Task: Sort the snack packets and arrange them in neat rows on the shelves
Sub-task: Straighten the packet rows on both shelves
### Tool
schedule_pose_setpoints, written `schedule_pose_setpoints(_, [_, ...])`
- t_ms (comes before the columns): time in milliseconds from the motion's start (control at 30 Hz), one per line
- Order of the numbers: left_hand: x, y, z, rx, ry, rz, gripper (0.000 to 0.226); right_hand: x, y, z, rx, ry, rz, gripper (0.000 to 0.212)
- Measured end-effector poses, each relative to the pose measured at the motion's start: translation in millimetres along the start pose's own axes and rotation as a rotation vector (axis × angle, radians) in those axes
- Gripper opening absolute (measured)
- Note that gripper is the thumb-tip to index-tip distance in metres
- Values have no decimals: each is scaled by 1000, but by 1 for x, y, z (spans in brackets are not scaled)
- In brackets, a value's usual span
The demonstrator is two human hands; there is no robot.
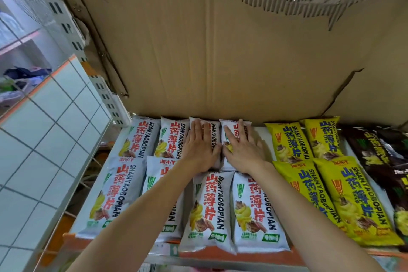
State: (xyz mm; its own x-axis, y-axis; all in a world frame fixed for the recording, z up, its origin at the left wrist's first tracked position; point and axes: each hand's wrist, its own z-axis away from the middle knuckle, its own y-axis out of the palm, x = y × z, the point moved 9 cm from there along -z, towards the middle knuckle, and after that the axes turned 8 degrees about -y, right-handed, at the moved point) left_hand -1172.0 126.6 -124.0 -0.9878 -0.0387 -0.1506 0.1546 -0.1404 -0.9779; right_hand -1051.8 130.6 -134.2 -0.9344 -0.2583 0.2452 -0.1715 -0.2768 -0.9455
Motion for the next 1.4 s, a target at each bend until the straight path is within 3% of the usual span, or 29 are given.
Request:
schedule_pose_setpoints(100, [-1, -3, 4, 141, -28, -19, 82, -1, -10, 9, 85, 14, -161, 54])
schedule_pose_setpoints(167, [-5, -14, 20, 150, -15, 37, 83, -2, -29, 29, -47, 32, -213, 58])
schedule_pose_setpoints(267, [-7, -32, 73, 40, 13, 219, 68, -1, -45, 90, -241, 79, -239, 59])
schedule_pose_setpoints(400, [-9, -14, 140, 68, 4, 192, 77, 4, -14, 156, -86, 224, 21, 73])
schedule_pose_setpoints(467, [-11, 1, 152, 93, -16, 130, 85, 7, 4, 164, -51, 256, -10, 77])
schedule_pose_setpoints(700, [-13, -8, 161, 108, -14, 352, 83, 18, -5, 174, -243, 200, -132, 67])
schedule_pose_setpoints(833, [-11, -40, 184, 10, 85, 482, 75, 14, -12, 198, -306, 141, -273, 65])
schedule_pose_setpoints(967, [-1, -54, 173, -81, 55, 486, 75, 31, -26, 190, -440, 35, -291, 64])
schedule_pose_setpoints(1067, [3, -30, 157, -35, -12, 511, 71, 37, -8, 165, -403, 44, -240, 59])
schedule_pose_setpoints(1167, [4, -2, 156, -95, 21, 332, 67, 33, 20, 149, -261, 107, -62, 57])
schedule_pose_setpoints(1267, [3, 8, 156, -154, 66, 158, 69, 34, 28, 145, -257, 87, 67, 67])
schedule_pose_setpoints(1400, [1, 12, 151, -139, 111, 51, 72, 37, 32, 140, -224, 21, 62, 80])
